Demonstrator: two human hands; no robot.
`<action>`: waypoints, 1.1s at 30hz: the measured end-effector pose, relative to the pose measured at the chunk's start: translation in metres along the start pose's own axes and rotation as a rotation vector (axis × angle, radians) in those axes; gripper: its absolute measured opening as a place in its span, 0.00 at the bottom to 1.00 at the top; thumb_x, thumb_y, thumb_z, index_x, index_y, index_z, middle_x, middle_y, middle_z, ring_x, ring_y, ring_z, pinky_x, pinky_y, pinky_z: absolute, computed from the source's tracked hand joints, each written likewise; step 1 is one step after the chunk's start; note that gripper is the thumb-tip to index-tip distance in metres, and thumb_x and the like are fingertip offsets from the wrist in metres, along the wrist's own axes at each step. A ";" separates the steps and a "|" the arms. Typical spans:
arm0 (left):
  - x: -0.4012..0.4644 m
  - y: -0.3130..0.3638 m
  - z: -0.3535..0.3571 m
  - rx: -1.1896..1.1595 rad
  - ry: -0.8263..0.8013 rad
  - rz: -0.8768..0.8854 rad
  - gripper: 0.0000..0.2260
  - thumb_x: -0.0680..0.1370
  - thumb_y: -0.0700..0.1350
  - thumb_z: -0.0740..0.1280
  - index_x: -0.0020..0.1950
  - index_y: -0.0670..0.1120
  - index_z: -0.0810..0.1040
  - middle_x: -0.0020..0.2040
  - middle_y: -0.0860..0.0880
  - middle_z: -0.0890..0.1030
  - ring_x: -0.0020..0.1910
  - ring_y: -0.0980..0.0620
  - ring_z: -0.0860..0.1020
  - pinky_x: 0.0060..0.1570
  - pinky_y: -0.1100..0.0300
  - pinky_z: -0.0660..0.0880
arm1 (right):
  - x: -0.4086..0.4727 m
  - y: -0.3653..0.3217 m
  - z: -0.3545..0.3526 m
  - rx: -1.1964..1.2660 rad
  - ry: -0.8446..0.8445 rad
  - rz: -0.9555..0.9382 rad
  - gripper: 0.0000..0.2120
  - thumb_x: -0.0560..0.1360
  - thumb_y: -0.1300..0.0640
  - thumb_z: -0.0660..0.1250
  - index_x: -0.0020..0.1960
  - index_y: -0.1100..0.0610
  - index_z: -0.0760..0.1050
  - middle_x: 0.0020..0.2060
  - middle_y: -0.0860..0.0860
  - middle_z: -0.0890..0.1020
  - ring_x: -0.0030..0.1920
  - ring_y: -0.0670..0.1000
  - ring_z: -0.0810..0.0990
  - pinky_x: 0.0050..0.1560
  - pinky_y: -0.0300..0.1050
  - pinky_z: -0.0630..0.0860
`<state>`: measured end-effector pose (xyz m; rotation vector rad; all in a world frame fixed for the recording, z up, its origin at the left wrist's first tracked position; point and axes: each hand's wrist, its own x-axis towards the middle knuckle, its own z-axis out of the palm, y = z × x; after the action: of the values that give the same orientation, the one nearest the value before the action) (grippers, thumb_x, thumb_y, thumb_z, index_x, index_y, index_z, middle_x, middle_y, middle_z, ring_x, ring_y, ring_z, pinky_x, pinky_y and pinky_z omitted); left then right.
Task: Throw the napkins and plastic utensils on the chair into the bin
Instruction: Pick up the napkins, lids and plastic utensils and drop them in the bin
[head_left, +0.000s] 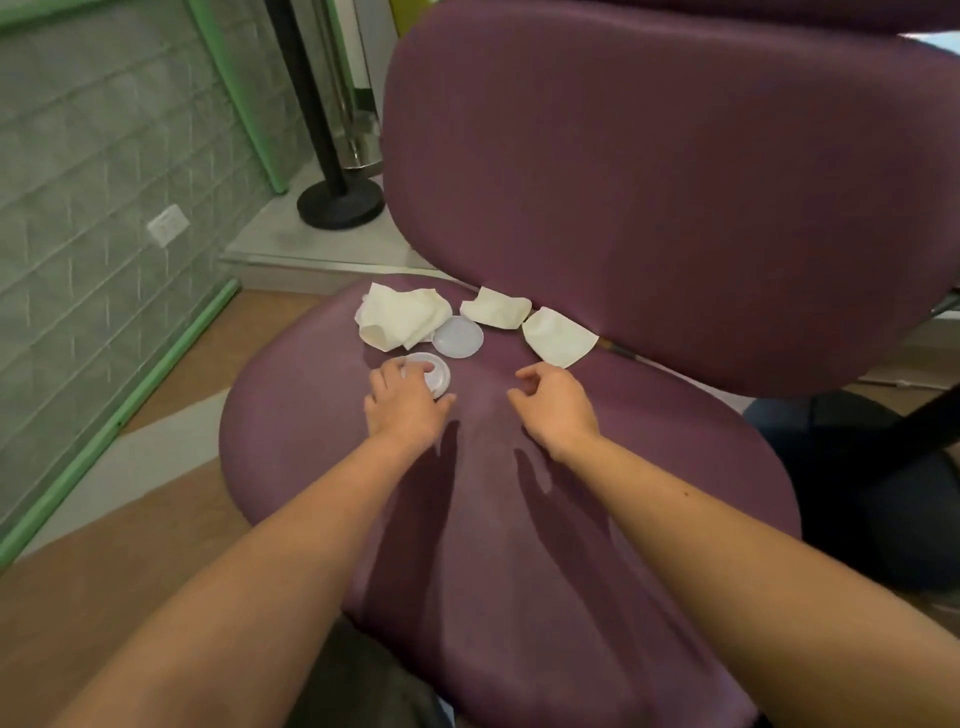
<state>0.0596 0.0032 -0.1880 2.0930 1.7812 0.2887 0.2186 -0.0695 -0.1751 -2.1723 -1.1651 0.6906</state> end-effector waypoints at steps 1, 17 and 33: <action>0.004 -0.003 0.004 0.008 0.020 -0.009 0.25 0.76 0.58 0.67 0.71 0.51 0.67 0.74 0.47 0.61 0.73 0.46 0.57 0.67 0.50 0.60 | 0.006 -0.002 0.004 0.006 -0.004 0.007 0.16 0.75 0.51 0.65 0.62 0.50 0.76 0.57 0.49 0.80 0.58 0.53 0.78 0.58 0.50 0.76; 0.034 -0.034 0.006 -0.162 0.123 -0.025 0.40 0.62 0.60 0.79 0.69 0.54 0.65 0.60 0.50 0.63 0.63 0.48 0.68 0.61 0.53 0.63 | 0.097 -0.062 0.085 0.009 0.078 0.344 0.36 0.71 0.35 0.66 0.71 0.56 0.66 0.67 0.55 0.66 0.64 0.59 0.72 0.65 0.58 0.68; 0.007 -0.022 -0.004 -0.363 -0.028 -0.053 0.19 0.77 0.42 0.65 0.65 0.54 0.65 0.59 0.49 0.77 0.56 0.44 0.77 0.54 0.51 0.72 | 0.046 -0.039 0.058 0.525 0.219 0.339 0.12 0.75 0.65 0.60 0.53 0.54 0.61 0.44 0.51 0.75 0.45 0.56 0.77 0.39 0.46 0.71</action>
<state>0.0398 0.0134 -0.1939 1.7839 1.6237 0.5222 0.1797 0.0019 -0.1965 -1.9366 -0.4375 0.7715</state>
